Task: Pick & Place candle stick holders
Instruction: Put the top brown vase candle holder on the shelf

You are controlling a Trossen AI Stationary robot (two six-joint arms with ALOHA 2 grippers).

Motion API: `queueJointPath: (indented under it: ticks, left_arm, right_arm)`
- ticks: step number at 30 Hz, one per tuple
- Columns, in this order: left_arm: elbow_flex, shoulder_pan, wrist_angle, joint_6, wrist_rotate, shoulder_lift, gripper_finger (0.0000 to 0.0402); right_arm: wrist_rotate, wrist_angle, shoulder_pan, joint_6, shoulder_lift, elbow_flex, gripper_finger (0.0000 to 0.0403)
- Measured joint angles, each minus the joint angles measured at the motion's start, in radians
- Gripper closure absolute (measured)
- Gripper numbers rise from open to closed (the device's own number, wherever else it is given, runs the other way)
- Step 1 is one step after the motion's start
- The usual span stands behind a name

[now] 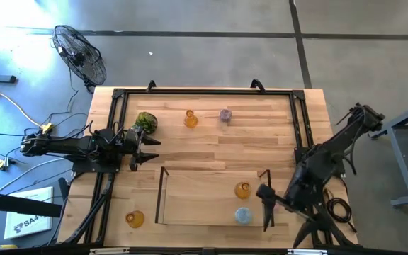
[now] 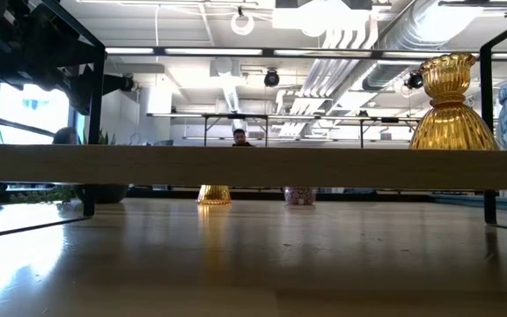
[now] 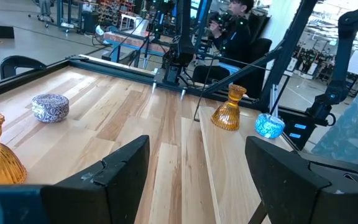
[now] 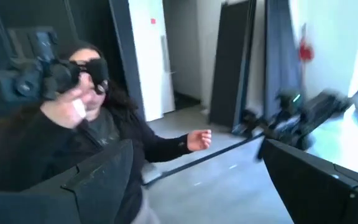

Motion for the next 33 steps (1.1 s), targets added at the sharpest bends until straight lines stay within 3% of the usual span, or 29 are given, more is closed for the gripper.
queueJointPath:
  ticks: [8, 15, 22, 28, 33]
  left_arm:
    - [0.000, 0.000, 0.000, 0.000, 0.000, 0.000, 0.0140]
    - [0.000, 0.000, 0.000, 0.001, 0.000, 0.000, 0.0140]
    - [0.000, 0.000, 0.000, 0.165, -0.152, 0.000, 0.0140]
    - [0.000, 0.000, 0.013, 0.153, -0.232, 0.000, 0.0140]
    - [0.000, 0.000, 0.012, 0.053, -0.236, 0.000, 0.0140]
  right_arm:
    - [0.072, 0.101, 0.000, -0.202, -0.007, 0.000, 0.0050]
    - [0.135, 0.325, 0.000, -0.324, -0.007, 0.000, 0.0050]
    - [0.474, 0.447, -0.002, -0.525, -0.007, 0.000, 0.0050]
    - [0.838, 0.449, -0.037, -0.687, -0.006, 0.000, 0.0050]
    - [1.015, 0.449, -0.091, -0.696, -0.005, 0.000, 0.0050]
